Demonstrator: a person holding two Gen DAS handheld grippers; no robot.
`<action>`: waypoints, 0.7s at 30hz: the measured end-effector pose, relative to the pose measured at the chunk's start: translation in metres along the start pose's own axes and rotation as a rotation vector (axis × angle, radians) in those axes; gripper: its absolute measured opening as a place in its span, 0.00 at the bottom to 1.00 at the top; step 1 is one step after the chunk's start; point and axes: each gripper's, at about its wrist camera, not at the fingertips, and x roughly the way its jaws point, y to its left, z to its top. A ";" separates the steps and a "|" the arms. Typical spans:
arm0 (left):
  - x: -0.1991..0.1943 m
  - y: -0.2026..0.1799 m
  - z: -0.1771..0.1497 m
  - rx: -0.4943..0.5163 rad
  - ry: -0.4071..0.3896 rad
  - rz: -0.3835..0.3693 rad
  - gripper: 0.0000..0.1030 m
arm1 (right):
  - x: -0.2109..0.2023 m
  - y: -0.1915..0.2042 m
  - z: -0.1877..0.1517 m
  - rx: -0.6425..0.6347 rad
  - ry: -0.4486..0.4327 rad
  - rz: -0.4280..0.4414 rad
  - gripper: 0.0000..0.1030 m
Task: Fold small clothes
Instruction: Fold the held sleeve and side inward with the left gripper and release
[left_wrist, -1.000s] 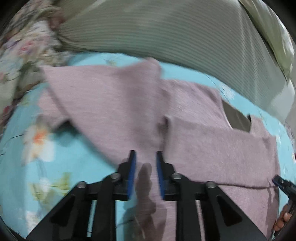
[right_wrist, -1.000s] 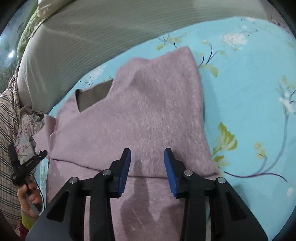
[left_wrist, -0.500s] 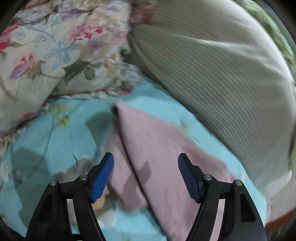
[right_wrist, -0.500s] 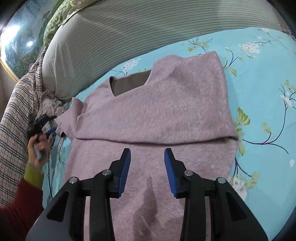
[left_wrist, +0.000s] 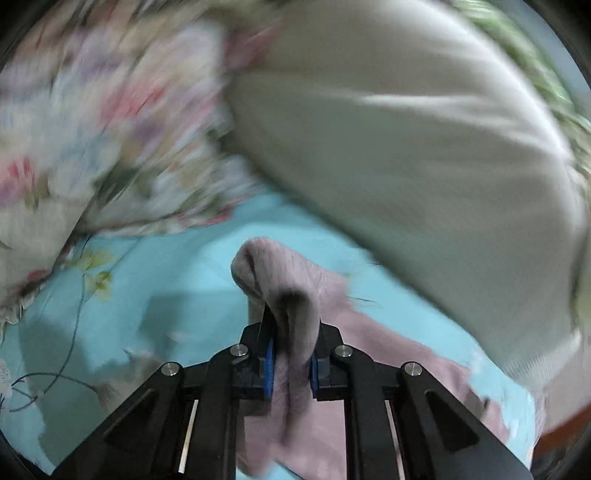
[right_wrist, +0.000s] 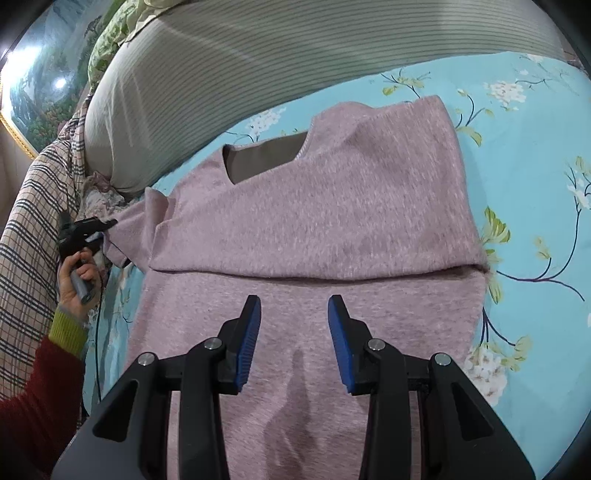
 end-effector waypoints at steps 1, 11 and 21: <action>-0.014 -0.021 -0.008 0.052 -0.017 -0.033 0.12 | -0.001 0.000 0.000 0.001 -0.005 0.002 0.38; -0.046 -0.174 -0.124 0.374 0.020 -0.242 0.12 | -0.020 -0.009 -0.007 0.035 -0.045 0.003 0.38; 0.011 -0.241 -0.232 0.657 0.197 -0.221 0.37 | -0.038 -0.023 -0.001 0.058 -0.086 -0.020 0.38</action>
